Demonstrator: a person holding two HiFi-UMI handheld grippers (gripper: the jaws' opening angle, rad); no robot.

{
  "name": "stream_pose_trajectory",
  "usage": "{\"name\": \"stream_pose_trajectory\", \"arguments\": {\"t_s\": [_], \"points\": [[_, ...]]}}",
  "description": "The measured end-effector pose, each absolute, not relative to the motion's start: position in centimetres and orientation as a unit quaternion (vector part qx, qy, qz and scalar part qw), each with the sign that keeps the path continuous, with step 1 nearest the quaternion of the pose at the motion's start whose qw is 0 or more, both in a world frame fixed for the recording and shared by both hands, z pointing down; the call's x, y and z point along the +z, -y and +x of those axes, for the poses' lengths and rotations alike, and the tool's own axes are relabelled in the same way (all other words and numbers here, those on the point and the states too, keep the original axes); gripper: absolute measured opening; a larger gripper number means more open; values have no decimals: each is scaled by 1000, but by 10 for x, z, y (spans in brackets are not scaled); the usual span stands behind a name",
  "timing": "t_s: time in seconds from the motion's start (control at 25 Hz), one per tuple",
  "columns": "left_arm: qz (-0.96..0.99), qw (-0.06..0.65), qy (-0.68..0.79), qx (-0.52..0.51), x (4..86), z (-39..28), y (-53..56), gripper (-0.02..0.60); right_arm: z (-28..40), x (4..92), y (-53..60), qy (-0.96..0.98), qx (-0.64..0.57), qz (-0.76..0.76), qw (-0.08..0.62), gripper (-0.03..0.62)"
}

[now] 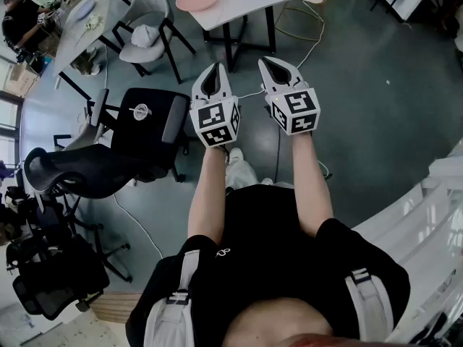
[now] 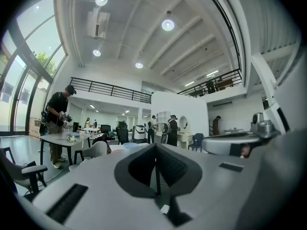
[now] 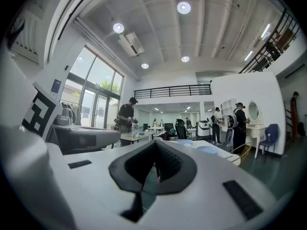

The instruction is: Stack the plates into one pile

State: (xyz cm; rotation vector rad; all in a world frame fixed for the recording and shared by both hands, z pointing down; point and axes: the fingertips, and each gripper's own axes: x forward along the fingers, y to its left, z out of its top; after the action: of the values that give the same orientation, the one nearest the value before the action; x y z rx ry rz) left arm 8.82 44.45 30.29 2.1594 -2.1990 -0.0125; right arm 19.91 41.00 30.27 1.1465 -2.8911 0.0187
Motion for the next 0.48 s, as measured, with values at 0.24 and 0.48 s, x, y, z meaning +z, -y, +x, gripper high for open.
{"name": "stream_pose_trajectory", "arguments": {"t_s": [0.24,0.48], "points": [[703,30,711,6,301,85,-438,15,194,302,-402,931,18,366,7,6],[696,51,716,16,328,63,-436,15,182,322,-395,931,73,357,-32,8]]}}
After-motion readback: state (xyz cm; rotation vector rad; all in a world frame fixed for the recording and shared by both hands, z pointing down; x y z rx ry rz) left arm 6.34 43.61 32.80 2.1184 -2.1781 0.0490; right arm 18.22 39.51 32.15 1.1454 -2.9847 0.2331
